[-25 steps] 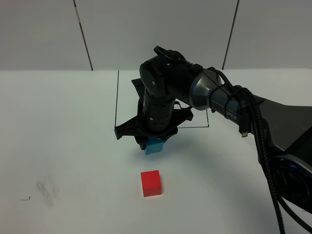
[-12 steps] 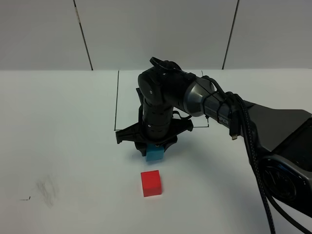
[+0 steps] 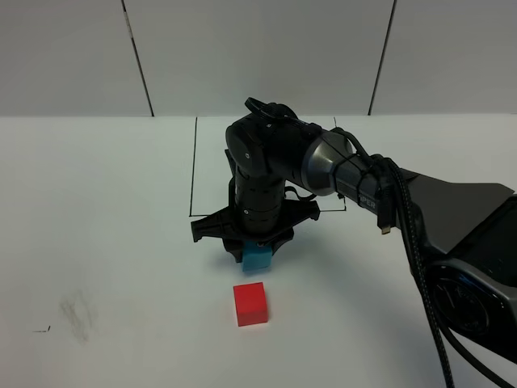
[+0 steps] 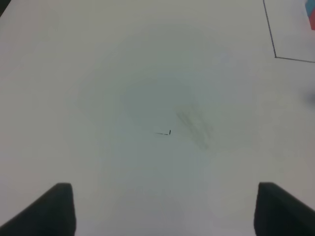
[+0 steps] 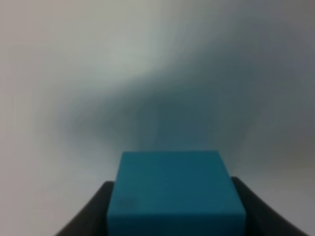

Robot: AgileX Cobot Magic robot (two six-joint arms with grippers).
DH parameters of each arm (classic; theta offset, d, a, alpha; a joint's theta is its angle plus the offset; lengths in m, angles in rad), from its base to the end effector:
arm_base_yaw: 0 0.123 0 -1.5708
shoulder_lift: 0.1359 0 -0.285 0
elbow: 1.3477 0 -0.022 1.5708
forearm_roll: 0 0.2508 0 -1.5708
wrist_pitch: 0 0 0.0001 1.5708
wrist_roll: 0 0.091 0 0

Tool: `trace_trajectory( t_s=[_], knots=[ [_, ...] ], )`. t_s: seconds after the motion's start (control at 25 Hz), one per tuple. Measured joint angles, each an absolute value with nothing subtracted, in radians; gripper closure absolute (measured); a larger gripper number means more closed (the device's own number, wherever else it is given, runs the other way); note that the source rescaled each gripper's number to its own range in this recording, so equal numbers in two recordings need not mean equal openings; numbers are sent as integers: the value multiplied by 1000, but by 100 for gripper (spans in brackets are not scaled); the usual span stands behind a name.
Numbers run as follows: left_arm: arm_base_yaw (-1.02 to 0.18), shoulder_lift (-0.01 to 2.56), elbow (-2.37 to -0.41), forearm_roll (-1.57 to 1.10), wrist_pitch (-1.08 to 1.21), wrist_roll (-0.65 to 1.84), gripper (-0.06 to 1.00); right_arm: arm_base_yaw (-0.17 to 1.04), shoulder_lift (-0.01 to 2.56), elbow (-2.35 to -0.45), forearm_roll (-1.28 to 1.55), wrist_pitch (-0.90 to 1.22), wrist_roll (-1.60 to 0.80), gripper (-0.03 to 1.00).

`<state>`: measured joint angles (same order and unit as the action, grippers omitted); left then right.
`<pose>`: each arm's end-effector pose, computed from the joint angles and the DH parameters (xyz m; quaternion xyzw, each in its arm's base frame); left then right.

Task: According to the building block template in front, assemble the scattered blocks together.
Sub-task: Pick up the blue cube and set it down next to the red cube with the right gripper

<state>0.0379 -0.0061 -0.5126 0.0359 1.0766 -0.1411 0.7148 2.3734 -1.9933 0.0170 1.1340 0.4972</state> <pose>-0.0081 0.0026 0.2795 -0.0772 0.8489 -0.0091 0.5229 0.3686 0.3218 0.1500 -0.1053 0.9918 0.0475 0.0546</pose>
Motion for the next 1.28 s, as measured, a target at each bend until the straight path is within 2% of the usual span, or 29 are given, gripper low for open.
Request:
trace_trajectory(
  t_s=[1.28],
  knots=[
    [38,-6,-513,36,1077,-141,-5,771,2390,-1993,-33,1187,499,77]
  ],
)
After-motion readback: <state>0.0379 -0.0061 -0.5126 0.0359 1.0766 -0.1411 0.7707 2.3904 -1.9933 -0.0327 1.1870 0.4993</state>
